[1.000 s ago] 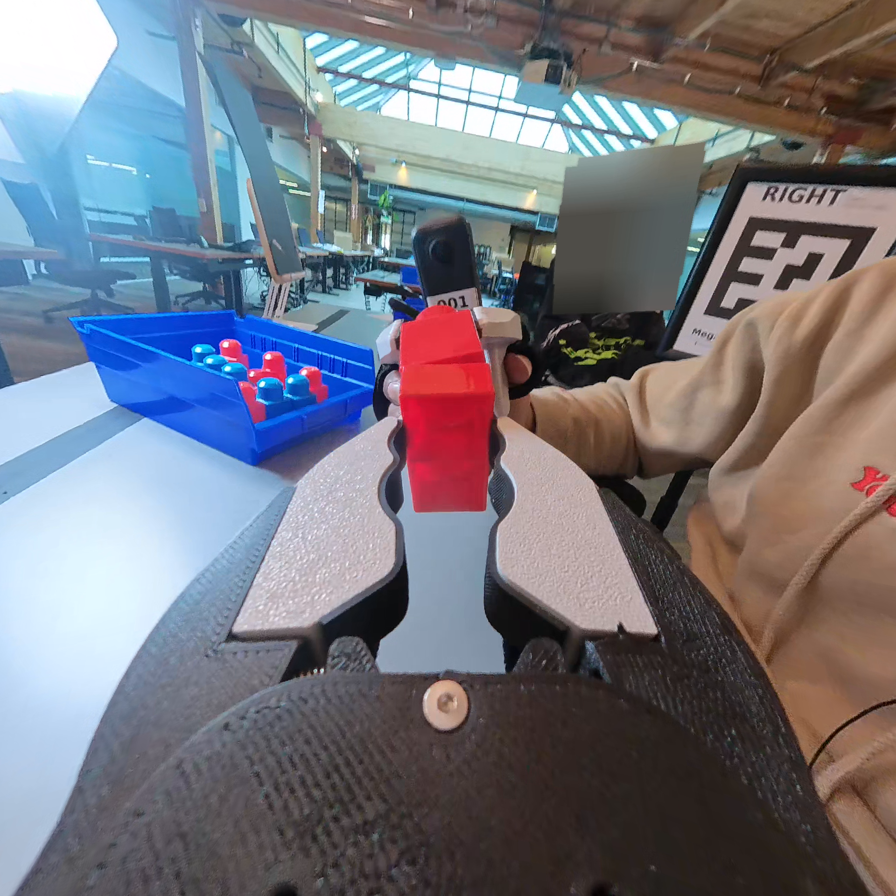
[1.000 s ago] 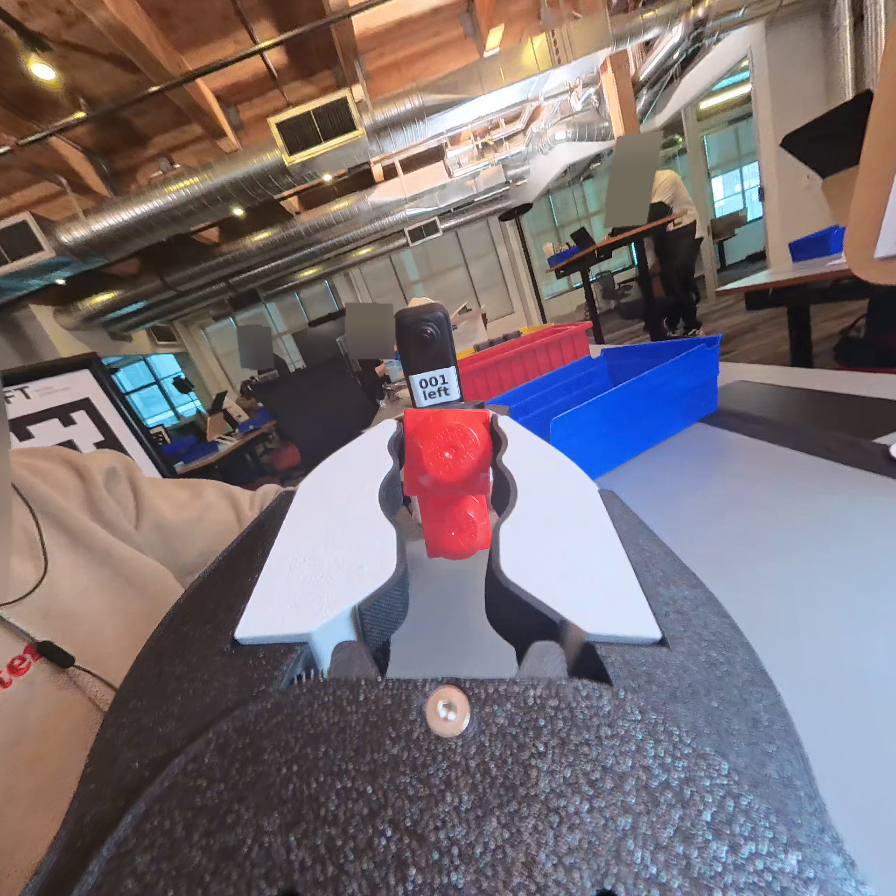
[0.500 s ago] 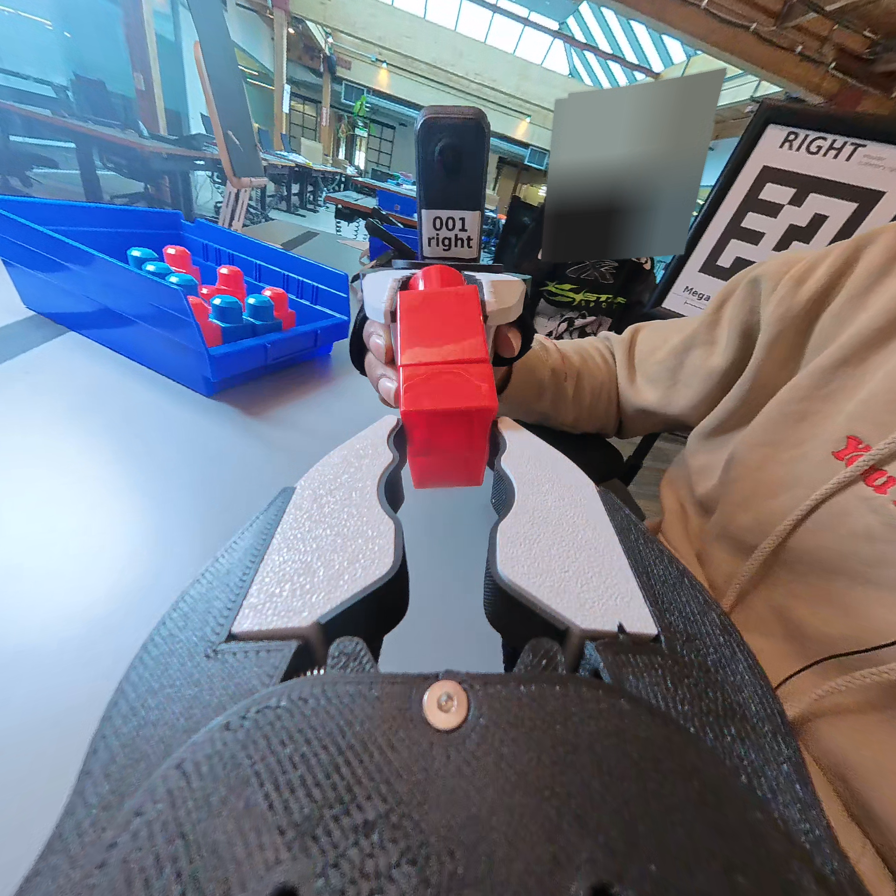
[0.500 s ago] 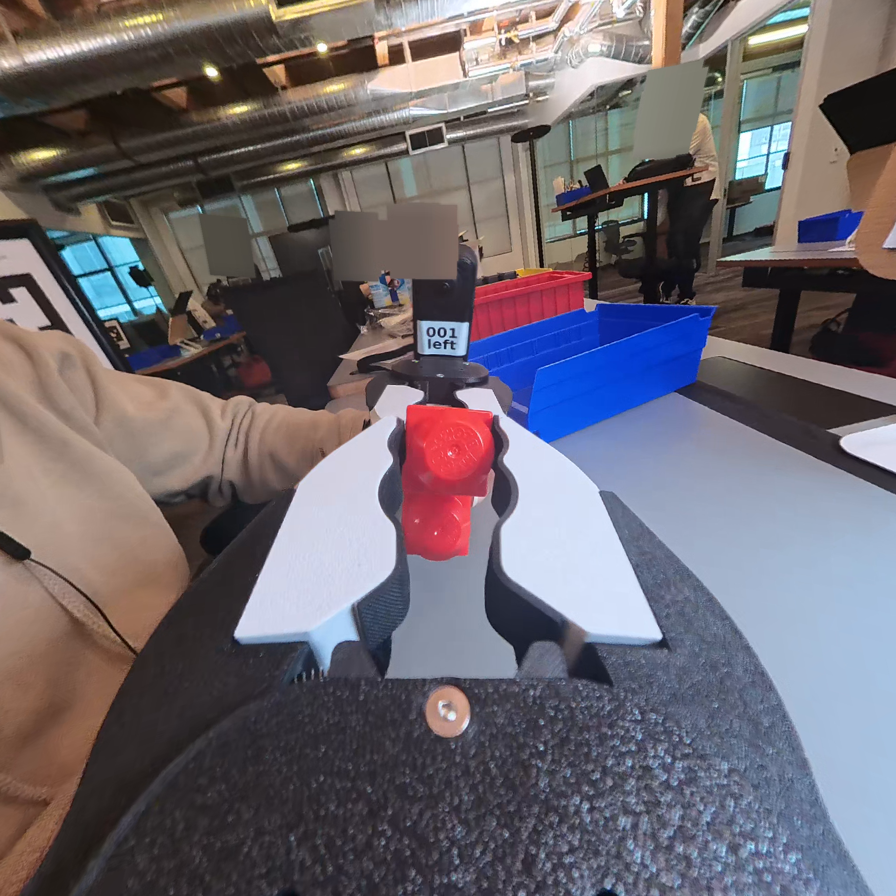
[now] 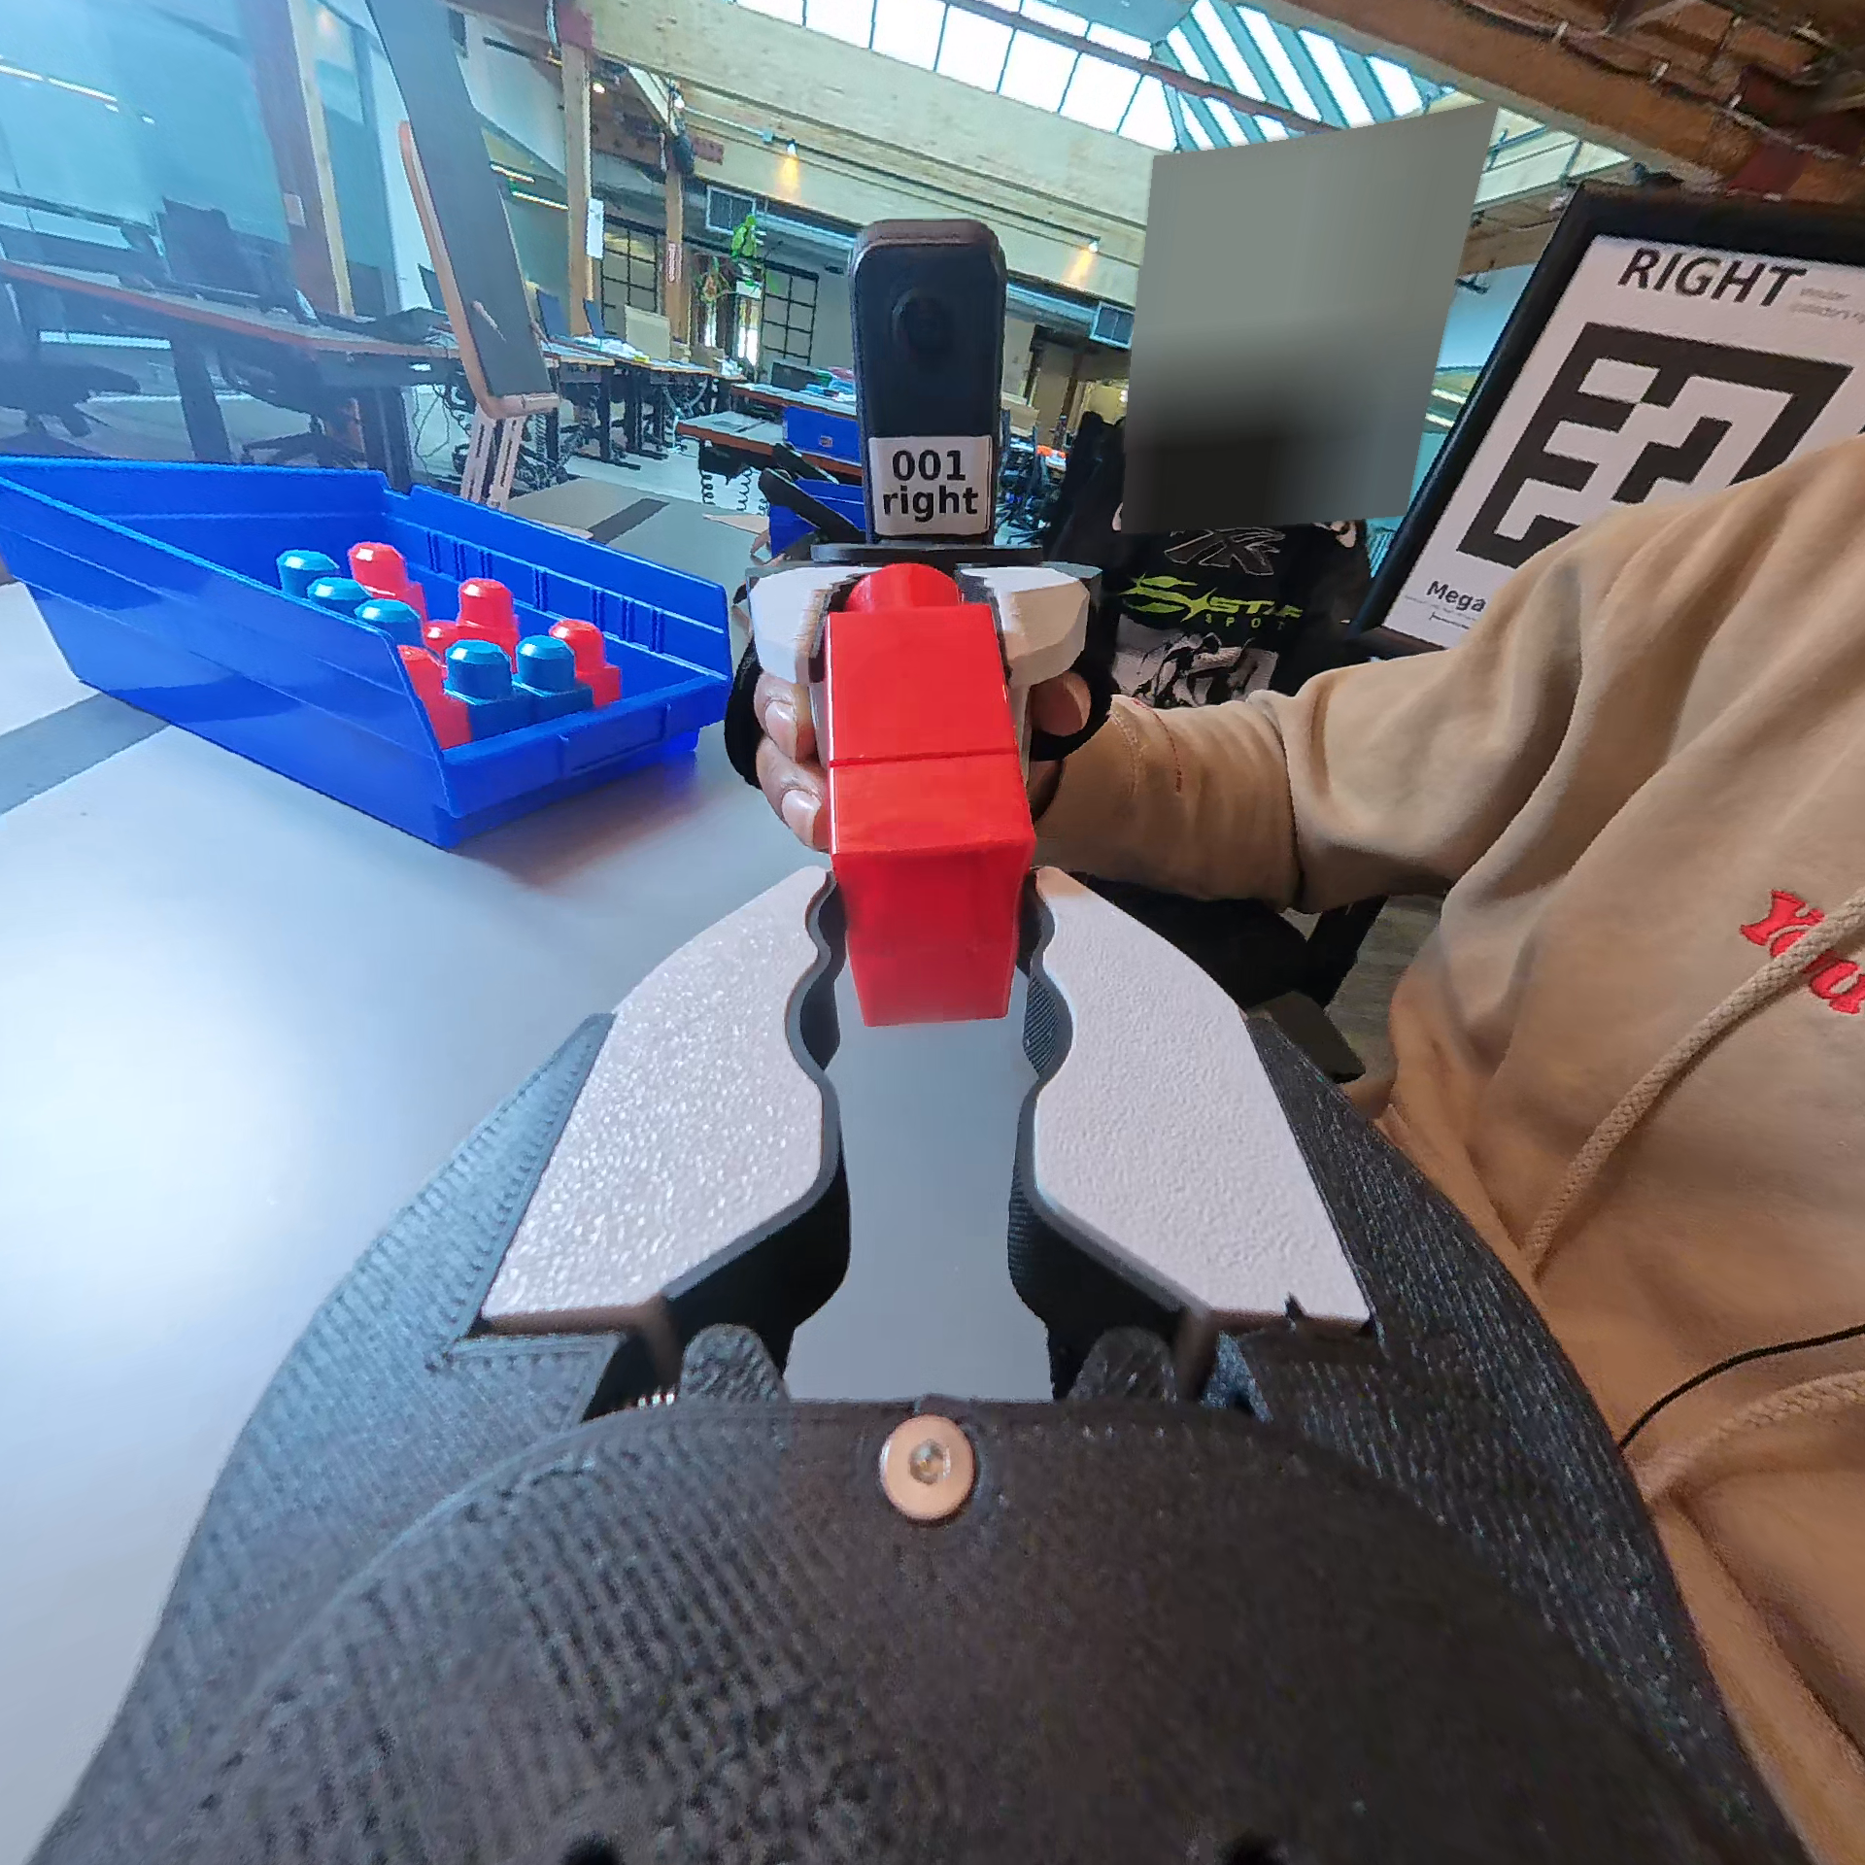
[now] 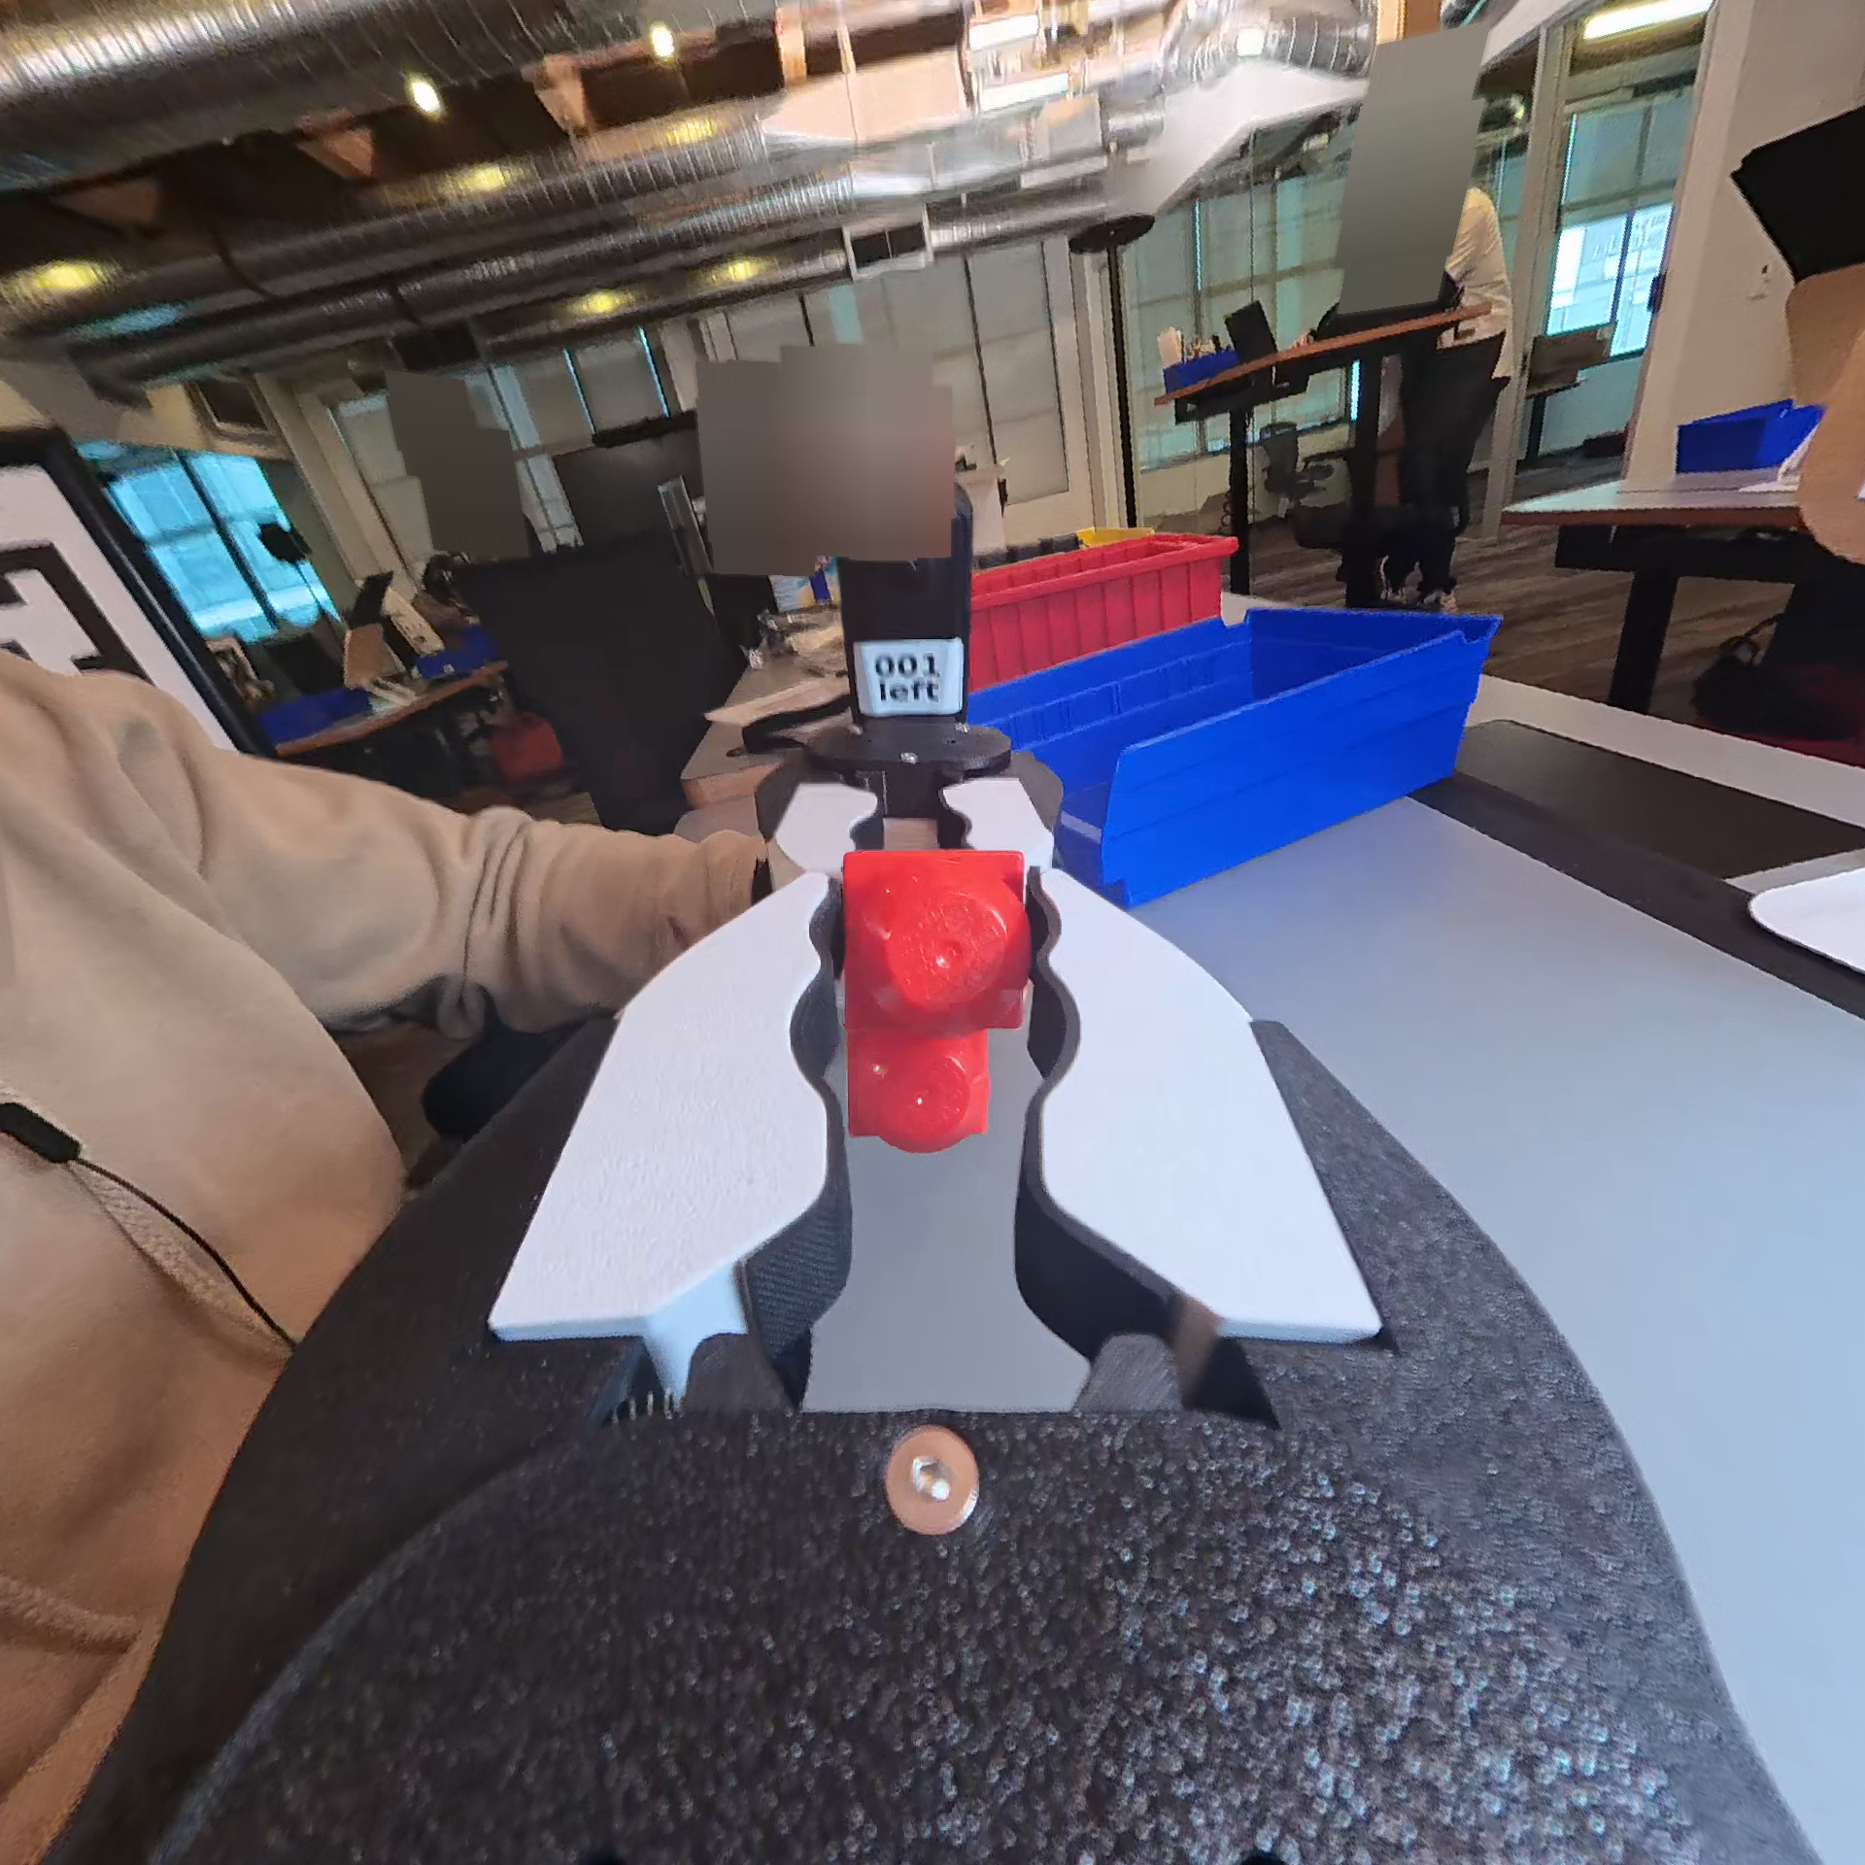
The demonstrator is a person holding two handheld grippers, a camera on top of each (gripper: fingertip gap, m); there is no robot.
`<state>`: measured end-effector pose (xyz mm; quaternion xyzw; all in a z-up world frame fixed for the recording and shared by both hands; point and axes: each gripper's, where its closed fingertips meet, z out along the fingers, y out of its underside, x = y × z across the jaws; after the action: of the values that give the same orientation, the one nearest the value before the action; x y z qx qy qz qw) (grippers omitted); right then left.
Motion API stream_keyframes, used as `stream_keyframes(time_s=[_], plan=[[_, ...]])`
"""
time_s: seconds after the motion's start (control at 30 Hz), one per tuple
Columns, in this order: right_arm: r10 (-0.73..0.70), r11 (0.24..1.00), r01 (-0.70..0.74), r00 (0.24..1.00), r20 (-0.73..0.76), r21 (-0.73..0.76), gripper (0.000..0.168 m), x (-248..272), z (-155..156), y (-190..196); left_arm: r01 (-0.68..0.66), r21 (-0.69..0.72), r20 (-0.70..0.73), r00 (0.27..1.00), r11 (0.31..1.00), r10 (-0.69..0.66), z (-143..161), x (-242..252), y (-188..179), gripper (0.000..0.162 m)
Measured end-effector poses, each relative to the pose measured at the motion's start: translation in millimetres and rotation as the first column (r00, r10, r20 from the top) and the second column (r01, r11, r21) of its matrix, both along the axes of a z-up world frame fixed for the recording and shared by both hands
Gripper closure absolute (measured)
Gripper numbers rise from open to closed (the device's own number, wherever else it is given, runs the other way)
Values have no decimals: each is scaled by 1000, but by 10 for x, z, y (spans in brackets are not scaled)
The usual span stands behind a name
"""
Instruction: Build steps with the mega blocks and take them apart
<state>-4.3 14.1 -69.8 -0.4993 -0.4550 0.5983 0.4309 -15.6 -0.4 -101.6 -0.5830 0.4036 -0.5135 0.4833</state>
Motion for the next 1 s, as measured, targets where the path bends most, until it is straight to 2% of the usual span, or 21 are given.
stream_keyframes(time_s=[0.1,0.27,0.33,0.43,0.47,0.53,0.6,0.63,0.7,0.8,0.87,0.93,1.0], plan=[[1,999,-5,997,82,39,123,17,-19,10,-7,57,-31,999,998,9,15,-27,-13,128],[4,994,-24,983,181,107,130,128,-97,22,-5,61,-56,998,998,8,-39,-73,-3,128],[4,992,-28,981,195,123,139,135,-128,10,6,57,-67,998,998,-2,-77,-58,-8,128],[-17,987,-25,968,252,162,139,164,-166,28,-5,60,-89,996,998,11,-124,-42,10,128],[-46,981,-8,961,273,193,139,203,-138,72,-46,68,-88,995,997,51,-118,-45,66,128],[-162,963,92,949,272,253,139,393,100,294,-118,75,-48,991,990,122,-49,-106,176,111],[-339,925,275,909,243,262,139,721,468,727,-167,49,-35,985,985,168,-39,-217,282,113],[-442,886,375,861,251,273,139,924,615,1008,-197,44,-26,980,979,198,-41,-277,340,120],[-657,750,551,687,310,366,139,1389,756,1655,-249,37,-18,968,968,250,-61,-361,442,130],[-834,530,671,302,461,519,139,2176,588,2577,-305,39,-42,951,952,306,-125,-401,534,142],[-828,446,707,93,553,549,139,2626,346,3006,-337,59,-77,937,940,341,-184,-412,570,150],[-772,383,762,-47,634,522,139,2956,68,3300,-338,67,-103,934,939,343,-241,-395,566,153],[-714,288,797,-192,673,532,139,3259,-168,3513,-342,69,-122,929,937,348,-292,-376,573,155]])
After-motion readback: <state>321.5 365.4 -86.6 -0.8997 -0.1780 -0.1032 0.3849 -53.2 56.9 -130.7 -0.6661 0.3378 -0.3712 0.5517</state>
